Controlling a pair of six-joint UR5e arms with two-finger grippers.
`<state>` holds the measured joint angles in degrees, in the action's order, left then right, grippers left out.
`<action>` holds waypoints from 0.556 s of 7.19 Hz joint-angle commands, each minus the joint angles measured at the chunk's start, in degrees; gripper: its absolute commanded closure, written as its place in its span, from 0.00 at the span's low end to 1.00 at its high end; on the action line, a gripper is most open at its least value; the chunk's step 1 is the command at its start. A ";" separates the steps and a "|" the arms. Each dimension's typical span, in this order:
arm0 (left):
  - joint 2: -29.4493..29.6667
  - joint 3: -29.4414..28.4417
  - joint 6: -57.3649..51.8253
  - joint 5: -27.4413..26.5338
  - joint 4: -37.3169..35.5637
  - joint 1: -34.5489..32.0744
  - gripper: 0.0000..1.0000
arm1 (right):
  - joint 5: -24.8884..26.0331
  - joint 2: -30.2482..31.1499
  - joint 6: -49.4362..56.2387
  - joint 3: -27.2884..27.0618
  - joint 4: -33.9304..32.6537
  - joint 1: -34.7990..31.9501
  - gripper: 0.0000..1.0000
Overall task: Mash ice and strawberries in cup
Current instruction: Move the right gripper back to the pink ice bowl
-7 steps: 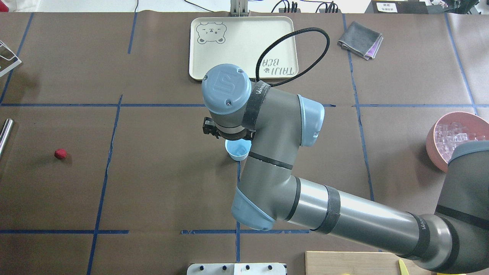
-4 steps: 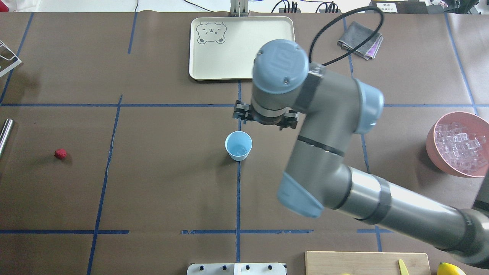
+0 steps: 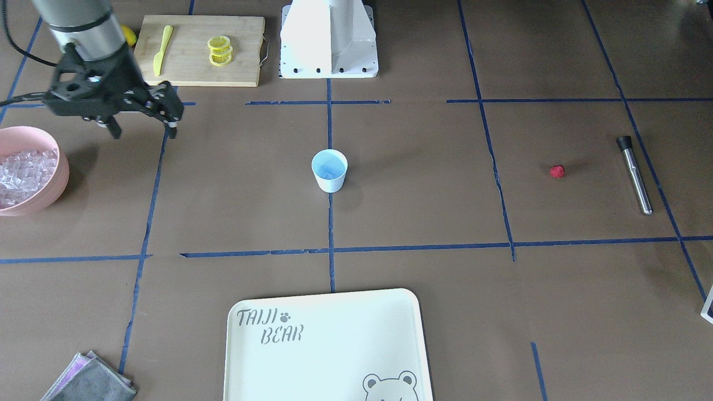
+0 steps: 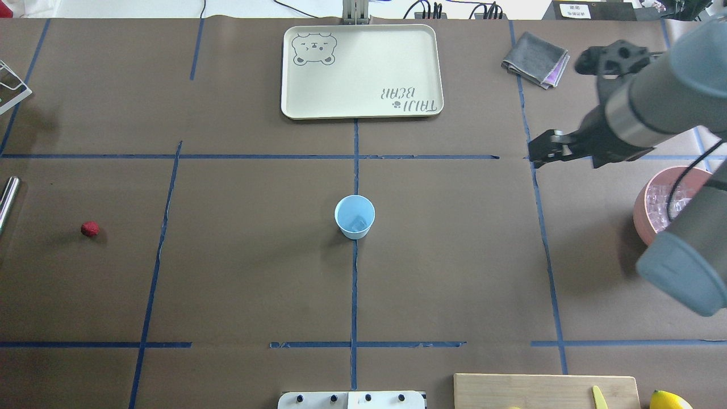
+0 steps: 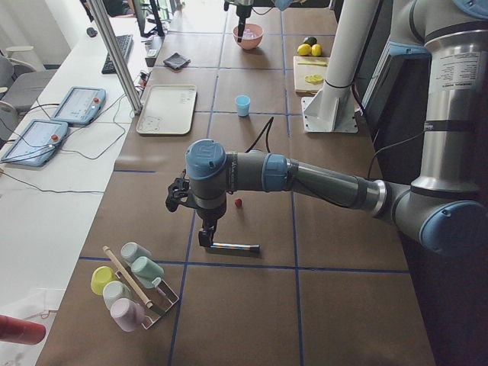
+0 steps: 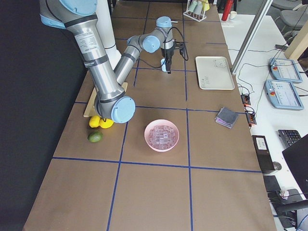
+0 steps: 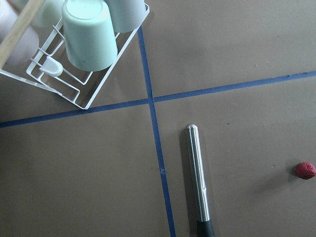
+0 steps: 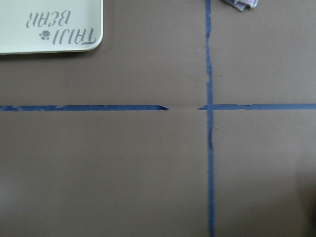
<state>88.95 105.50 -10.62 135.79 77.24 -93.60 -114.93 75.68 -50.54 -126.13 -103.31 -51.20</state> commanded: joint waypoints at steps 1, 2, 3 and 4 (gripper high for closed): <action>-0.09 0.50 0.33 0.09 -0.08 0.08 0.00 | -4.24 12.15 17.77 -1.66 2.56 -9.85 0.01; -0.09 0.50 0.33 0.09 -0.08 0.00 0.00 | -5.03 16.56 20.45 -0.01 8.07 -11.54 0.01; -0.09 0.50 0.33 0.09 -0.08 0.00 0.00 | -5.82 20.78 21.26 2.62 15.69 -12.42 0.01; -0.18 0.50 0.33 0.00 -0.08 0.08 0.00 | -6.87 23.43 21.70 5.78 22.64 -13.04 0.01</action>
<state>88.83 105.98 -10.29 135.86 77.17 -93.58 -120.54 94.72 -30.25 -123.91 -89.49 -63.02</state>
